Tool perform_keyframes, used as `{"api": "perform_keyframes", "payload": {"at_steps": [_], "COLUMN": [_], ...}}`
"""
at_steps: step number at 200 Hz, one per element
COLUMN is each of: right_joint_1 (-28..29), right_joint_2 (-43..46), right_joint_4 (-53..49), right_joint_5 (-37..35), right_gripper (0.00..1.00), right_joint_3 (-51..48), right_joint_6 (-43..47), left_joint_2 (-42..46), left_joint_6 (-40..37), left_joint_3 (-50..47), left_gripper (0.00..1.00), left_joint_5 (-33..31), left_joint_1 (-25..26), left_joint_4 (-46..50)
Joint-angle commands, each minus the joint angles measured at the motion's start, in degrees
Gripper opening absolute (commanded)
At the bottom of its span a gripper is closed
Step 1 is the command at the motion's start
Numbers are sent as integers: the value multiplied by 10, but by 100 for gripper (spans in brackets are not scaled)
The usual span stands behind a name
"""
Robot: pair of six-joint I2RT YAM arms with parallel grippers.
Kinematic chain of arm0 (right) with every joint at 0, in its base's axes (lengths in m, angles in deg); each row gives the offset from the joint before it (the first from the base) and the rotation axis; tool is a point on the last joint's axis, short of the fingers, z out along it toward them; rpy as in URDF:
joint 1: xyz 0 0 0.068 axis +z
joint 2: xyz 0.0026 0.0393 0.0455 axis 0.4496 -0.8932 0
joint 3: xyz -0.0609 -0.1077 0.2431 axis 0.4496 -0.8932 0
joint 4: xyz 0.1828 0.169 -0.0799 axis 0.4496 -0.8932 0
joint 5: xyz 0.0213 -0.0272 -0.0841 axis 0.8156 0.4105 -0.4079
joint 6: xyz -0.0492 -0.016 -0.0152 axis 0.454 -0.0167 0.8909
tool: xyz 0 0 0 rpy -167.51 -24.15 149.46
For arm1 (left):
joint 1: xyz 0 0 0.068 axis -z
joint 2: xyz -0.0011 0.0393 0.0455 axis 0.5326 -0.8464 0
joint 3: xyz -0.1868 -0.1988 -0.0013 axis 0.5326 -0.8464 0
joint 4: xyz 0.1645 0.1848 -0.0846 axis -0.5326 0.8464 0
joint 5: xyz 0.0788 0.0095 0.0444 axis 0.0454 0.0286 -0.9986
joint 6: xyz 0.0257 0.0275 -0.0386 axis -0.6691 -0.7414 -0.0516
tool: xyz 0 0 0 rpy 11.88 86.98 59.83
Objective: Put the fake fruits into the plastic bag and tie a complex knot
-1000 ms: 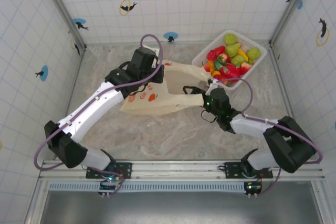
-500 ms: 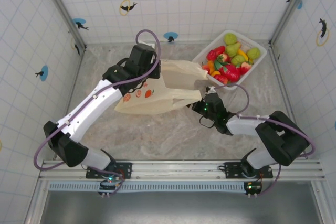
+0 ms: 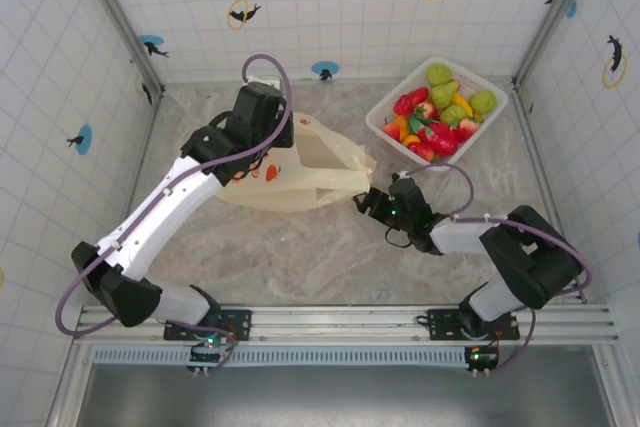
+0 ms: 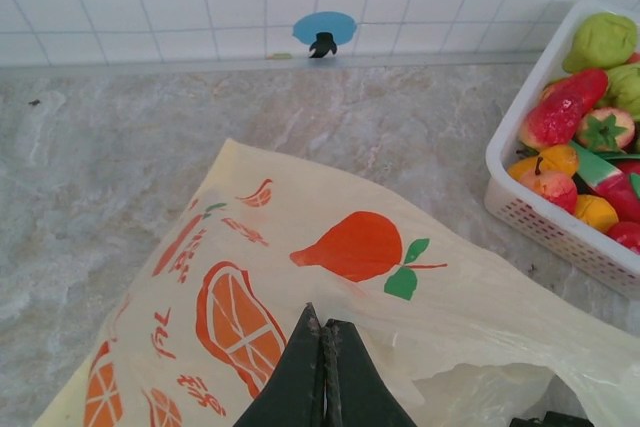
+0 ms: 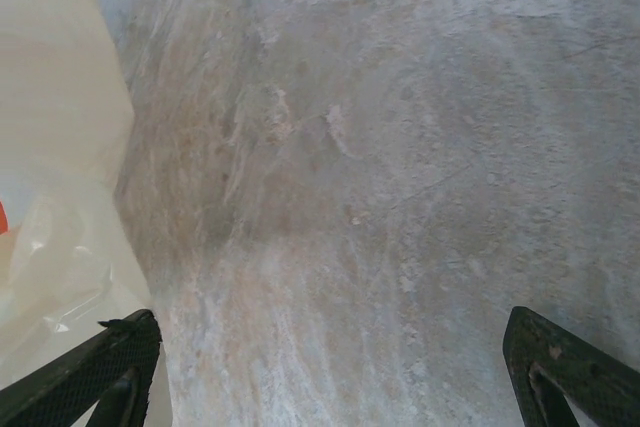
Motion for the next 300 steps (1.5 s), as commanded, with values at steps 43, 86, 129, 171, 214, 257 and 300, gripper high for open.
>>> {"api": "perform_keyframes", "payload": {"at_steps": [43, 86, 129, 171, 214, 257, 300], "right_joint_1": [2, 30, 33, 34, 36, 52, 62], "right_joint_2": [232, 391, 335, 293, 287, 269, 253], "right_joint_4": [-136, -135, -199, -180, -251, -322, -321], "right_joint_5": [-12, -111, -73, -54, -28, -35, -47], "right_gripper": [100, 100, 100, 79, 0, 0, 0], "right_joint_3": [-13, -51, 58, 119, 183, 252, 269], "right_joint_6": [280, 514, 676, 705, 679, 630, 606], "left_joint_2": [-7, 3, 25, 33, 51, 77, 95], "left_joint_6": [-19, -29, -37, -46, -43, -42, -35], "left_joint_3": [-1, -16, -42, -57, -80, -110, -158], "left_gripper": [0, 0, 0, 0, 0, 50, 70], "left_joint_5": [29, 67, 93, 100, 110, 208, 256], "left_joint_1": [-4, -4, -4, -4, -4, -4, -1], "left_joint_4": [22, 5, -14, -15, -20, -59, -105]}}
